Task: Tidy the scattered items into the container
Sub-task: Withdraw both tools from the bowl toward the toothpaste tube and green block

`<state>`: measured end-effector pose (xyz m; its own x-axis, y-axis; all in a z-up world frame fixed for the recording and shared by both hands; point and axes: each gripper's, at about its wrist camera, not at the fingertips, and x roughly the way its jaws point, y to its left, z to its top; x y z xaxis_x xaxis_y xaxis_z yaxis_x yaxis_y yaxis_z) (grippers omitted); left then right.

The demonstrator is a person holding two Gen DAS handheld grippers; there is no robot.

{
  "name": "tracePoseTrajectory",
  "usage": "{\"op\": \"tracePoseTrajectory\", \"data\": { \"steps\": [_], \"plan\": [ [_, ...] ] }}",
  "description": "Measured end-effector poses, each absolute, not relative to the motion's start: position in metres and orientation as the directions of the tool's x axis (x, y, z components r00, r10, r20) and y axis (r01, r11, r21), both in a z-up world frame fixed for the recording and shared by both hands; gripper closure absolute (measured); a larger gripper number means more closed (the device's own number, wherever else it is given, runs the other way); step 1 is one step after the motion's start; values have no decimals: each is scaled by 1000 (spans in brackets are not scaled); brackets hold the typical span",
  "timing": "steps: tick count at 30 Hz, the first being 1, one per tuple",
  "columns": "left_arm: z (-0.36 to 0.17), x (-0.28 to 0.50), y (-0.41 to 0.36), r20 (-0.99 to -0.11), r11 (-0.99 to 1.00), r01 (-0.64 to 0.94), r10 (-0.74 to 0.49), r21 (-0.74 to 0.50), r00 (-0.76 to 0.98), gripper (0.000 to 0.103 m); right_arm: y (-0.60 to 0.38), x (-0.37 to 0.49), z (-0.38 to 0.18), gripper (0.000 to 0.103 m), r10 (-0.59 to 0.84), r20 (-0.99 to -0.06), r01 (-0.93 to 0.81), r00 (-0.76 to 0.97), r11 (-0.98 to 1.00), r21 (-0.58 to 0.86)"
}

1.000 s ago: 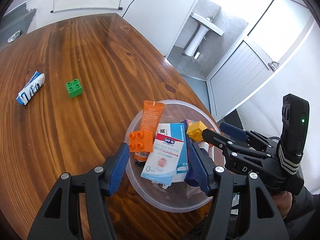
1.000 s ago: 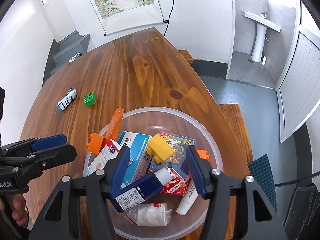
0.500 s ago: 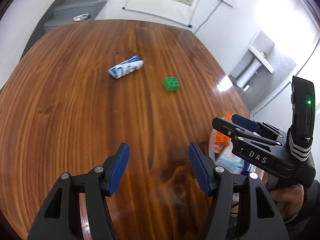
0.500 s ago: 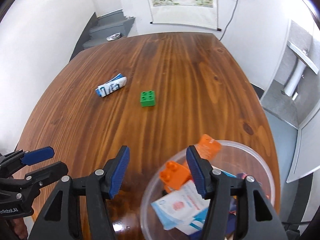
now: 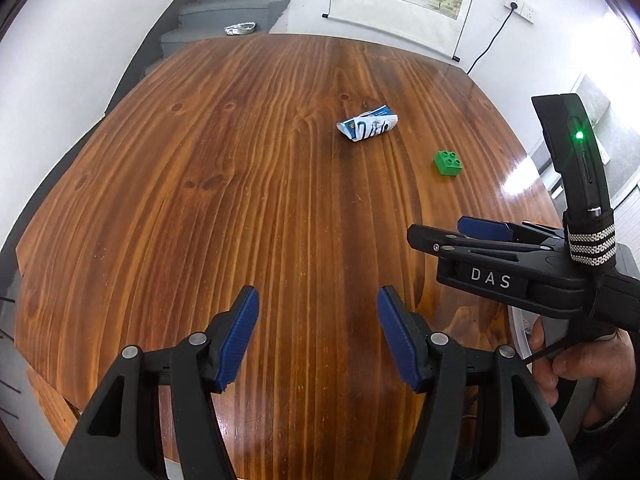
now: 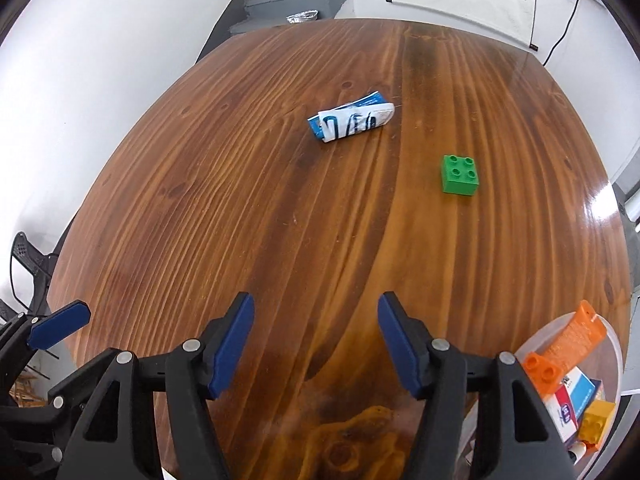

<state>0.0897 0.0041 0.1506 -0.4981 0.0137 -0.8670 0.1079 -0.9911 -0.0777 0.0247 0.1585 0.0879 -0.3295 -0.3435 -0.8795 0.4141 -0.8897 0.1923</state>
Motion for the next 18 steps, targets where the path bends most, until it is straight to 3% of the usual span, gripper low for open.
{"op": "tracePoseTrajectory", "data": {
  "steps": [18],
  "plan": [
    [140,76,-8,-888,-991,114,5,-65,-460,38,149,6,63,30,-333,-903,349,-271,-908,230]
  ]
}}
